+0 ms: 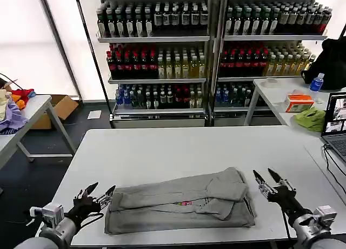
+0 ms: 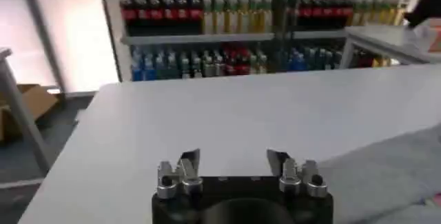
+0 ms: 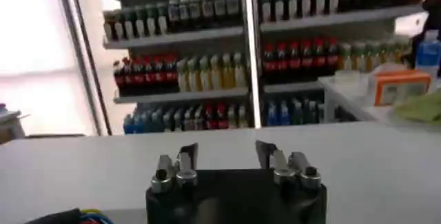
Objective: Fold and organize the clothes.
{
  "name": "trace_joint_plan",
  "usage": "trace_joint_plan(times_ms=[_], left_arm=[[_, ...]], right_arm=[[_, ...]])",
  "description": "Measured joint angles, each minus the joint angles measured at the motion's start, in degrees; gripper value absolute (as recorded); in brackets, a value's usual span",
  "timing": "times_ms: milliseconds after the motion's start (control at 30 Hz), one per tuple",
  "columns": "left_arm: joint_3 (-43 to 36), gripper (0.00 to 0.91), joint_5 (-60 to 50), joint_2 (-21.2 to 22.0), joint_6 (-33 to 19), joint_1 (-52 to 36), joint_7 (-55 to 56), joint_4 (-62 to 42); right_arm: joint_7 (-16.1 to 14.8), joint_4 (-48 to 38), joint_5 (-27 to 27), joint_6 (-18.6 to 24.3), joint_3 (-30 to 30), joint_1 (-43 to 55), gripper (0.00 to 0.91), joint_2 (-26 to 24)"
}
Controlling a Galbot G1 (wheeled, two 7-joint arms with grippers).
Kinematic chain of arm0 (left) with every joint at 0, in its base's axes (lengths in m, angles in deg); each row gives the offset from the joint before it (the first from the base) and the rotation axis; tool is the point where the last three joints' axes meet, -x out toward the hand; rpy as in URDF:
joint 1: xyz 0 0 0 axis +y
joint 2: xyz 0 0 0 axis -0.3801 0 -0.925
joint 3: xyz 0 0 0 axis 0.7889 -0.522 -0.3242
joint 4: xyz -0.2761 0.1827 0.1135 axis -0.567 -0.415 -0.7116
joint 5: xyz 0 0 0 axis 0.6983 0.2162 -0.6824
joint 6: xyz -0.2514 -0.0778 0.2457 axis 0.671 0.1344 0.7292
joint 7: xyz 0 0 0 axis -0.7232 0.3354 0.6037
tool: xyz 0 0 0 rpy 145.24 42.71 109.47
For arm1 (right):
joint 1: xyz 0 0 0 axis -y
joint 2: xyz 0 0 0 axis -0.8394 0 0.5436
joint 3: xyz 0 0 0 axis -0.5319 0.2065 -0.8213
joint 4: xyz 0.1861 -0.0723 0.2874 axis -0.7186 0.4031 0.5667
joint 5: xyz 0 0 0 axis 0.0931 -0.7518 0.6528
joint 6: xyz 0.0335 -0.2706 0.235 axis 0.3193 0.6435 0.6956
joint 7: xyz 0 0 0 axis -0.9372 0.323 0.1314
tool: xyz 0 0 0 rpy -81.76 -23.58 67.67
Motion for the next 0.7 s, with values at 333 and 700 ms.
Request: trace_joint_plan(times_ms=[333,700], left_arm=[[-7.2,0.675,-10.2,12.2,-3.7,1.2,8.1,-1.4],[-12.3,0.000,-19.7,19.3,-5.5,1.3,11.5,-4.9]], right_arm=[[-0.8,-3.0,-2.6,8.6,-1.6,-2.0,0.907,1.5],[-0.7,-4.7,-3.2,11.7,-3.1,-2.7,0.907,2.0]])
